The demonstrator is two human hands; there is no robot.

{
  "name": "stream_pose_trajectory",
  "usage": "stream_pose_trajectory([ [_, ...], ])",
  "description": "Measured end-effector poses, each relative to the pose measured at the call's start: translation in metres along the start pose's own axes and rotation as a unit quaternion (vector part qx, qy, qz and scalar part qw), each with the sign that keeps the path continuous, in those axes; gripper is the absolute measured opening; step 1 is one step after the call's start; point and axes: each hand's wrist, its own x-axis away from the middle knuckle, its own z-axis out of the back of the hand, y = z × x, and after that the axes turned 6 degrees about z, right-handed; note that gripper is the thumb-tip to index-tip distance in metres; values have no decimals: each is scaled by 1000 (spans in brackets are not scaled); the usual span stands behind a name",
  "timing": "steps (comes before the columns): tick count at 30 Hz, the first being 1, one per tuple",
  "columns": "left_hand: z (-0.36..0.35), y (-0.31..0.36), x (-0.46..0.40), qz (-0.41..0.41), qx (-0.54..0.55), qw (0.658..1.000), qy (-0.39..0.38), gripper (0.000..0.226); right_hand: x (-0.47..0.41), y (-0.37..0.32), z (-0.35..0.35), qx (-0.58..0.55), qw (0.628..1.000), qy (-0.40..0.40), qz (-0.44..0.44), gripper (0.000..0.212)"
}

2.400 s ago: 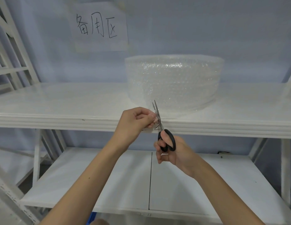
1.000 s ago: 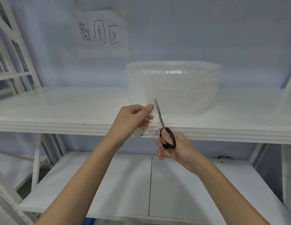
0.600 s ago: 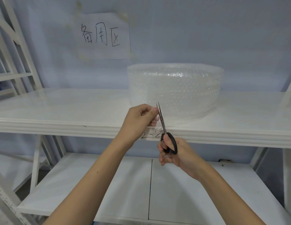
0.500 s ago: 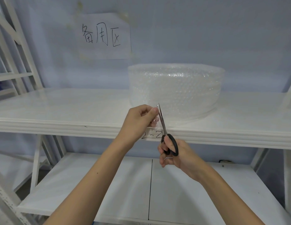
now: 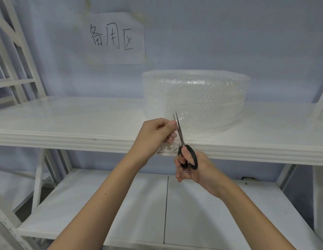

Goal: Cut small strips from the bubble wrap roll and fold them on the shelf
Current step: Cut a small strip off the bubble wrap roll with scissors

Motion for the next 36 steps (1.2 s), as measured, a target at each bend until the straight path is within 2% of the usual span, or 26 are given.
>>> stream_pose_trajectory([
  [4, 1, 2, 1, -3, 0, 1000, -1, 22, -9, -8, -3, -4, 1000, 1, 0, 47],
  [11, 2, 2, 1, -5, -7, 1000, -7, 22, -9, -10, -4, 14, 1000, 11, 15, 39],
  [20, 7, 5, 1, -2, -35, 999, -31, 23, -9, -14, -4, 18, 1000, -4, 21, 38],
  [24, 12, 12, -3, 10, -78, 996, -38, 33, -8, -11, -4, 16, 1000, 2, 27, 38],
  [27, 13, 19, -6, 5, -52, 999, 4, 40, -8, -11, -5, 18, 999, 9, 26, 40],
  [31, 7, 20, -10, -35, -53, 998, 22, 28, -9, -10, -4, 22, 999, 13, 26, 45],
  [36, 3, 18, -11, -48, -50, 997, 21, 23, -6, -10, -4, 7, 1000, 3, 26, 41],
])
